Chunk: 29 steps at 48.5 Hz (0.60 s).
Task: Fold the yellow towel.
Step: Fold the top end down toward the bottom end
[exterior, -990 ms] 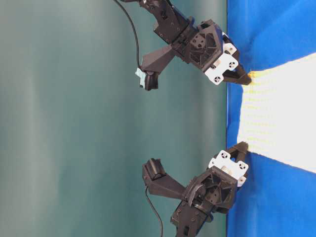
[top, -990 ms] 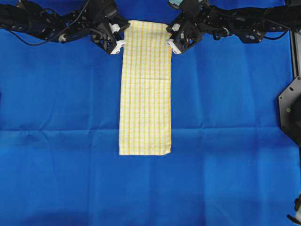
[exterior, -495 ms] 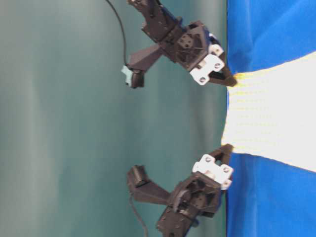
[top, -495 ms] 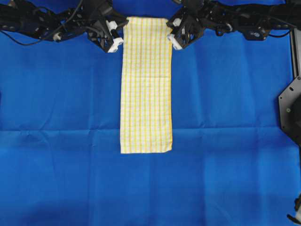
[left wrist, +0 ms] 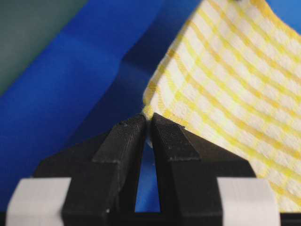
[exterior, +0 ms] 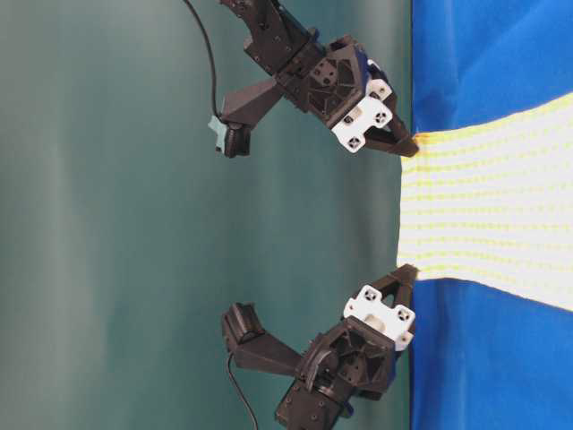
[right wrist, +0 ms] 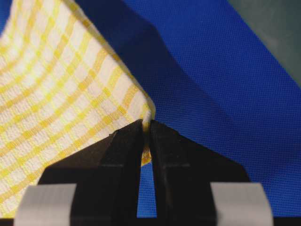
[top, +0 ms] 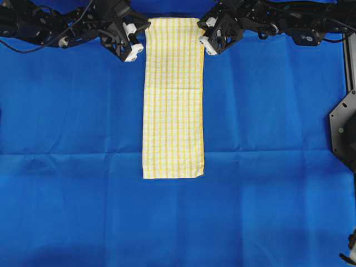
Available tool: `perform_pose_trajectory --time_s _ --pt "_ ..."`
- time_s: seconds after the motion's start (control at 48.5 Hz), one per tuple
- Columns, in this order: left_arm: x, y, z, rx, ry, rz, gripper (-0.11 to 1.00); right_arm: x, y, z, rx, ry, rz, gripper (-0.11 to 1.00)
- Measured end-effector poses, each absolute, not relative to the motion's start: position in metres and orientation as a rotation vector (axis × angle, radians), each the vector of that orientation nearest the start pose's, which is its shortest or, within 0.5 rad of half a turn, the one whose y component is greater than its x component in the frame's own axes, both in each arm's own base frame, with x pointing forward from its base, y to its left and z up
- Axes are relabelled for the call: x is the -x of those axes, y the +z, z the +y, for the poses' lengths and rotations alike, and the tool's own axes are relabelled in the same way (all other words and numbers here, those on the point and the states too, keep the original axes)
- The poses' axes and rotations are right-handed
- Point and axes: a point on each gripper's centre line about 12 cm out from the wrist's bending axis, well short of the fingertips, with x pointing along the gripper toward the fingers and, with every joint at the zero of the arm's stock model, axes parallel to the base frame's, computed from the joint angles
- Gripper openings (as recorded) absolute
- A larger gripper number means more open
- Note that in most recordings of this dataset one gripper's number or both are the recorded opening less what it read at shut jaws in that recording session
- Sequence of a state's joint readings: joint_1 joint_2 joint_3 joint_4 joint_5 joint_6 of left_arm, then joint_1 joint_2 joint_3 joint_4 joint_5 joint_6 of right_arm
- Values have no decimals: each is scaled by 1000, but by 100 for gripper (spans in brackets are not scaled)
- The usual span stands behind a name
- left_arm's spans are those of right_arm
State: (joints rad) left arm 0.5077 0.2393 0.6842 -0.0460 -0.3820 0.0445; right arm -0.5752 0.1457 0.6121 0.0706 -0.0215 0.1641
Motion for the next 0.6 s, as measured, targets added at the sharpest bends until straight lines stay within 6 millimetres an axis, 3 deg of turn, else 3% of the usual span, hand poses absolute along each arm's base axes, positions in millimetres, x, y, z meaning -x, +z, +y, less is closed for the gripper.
perform_pose_trajectory --time_s 0.165,0.351,0.598 --pt "-359 103 185 129 477 543 5 -341 133 -207 -429 -610 651 4" --pt "-361 106 156 131 417 546 5 -341 133 -172 -408 -540 660 4" --pt "-363 125 104 155 309 508 5 -338 141 -125 -405 -447 656 4"
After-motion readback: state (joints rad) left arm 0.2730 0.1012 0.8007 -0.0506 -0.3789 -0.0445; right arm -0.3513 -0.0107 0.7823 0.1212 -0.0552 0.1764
